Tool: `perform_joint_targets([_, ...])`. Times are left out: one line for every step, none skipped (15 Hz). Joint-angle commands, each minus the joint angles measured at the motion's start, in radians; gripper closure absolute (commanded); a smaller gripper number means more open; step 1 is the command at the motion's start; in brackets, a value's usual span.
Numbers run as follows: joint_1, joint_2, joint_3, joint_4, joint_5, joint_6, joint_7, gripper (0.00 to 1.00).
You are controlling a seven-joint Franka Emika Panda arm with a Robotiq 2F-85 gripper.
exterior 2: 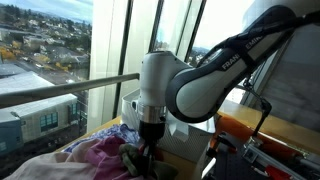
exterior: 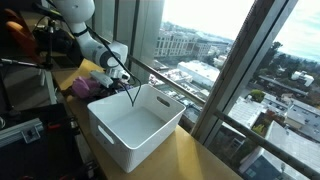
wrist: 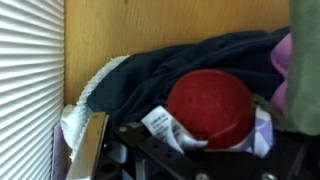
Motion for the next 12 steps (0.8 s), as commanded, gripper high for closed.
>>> perform_joint_targets([-0.013, -0.038, 0.012, -0.086, -0.025, 0.037, -0.016, 0.23])
perform_joint_targets([-0.013, -0.069, 0.015, -0.105, -0.027, 0.033, -0.020, 0.17])
perform_joint_targets([-0.010, -0.098, 0.017, -0.123, -0.030, 0.032, -0.023, 0.10])
perform_joint_targets([-0.009, -0.135, 0.021, -0.145, -0.033, 0.029, -0.027, 0.02])
perform_joint_targets([-0.007, -0.173, 0.025, -0.165, -0.036, 0.025, -0.030, 0.00])
perform_joint_targets([-0.005, -0.216, 0.030, -0.188, -0.041, 0.021, -0.031, 0.00])
perform_joint_targets([-0.005, -0.248, 0.035, -0.200, -0.047, 0.015, -0.032, 0.00])
perform_joint_targets([-0.004, -0.283, 0.040, -0.213, -0.053, 0.010, -0.032, 0.00])
perform_joint_targets([-0.002, -0.310, 0.044, -0.218, -0.060, 0.001, -0.032, 0.00])
perform_joint_targets([-0.002, -0.335, 0.049, -0.223, -0.064, -0.006, -0.034, 0.00])
perform_joint_targets([0.000, -0.355, 0.053, -0.222, -0.073, -0.011, -0.033, 0.00])
perform_joint_targets([0.000, -0.374, 0.058, -0.222, -0.079, -0.016, -0.034, 0.00])
